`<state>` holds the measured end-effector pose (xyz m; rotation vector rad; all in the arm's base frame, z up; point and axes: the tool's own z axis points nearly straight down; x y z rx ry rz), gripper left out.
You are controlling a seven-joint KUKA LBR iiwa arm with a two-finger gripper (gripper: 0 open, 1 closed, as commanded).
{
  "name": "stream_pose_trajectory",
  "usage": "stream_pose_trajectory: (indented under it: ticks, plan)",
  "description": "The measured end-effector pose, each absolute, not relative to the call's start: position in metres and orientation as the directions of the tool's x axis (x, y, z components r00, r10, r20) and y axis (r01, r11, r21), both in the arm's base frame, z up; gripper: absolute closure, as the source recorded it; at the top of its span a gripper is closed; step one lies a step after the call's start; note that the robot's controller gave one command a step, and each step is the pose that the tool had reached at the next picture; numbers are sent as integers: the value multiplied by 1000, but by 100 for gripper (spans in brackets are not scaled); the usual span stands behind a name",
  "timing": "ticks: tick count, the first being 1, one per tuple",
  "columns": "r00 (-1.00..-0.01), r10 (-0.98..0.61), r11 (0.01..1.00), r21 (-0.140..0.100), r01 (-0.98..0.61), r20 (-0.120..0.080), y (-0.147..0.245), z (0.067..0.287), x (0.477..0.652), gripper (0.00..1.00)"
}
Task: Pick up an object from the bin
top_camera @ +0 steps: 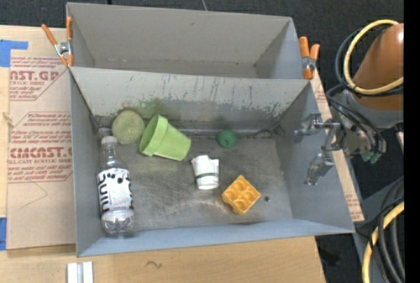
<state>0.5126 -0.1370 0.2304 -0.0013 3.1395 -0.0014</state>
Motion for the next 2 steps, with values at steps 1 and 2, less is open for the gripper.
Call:
stream_pose_trajectory:
  ticks: [1,2]
  plan:
    - [-1000,-17,1000,-2,-17,-7,-103,175,514,0]
    - [-991,-133,991,1,-133,1,-45,159,518,0]
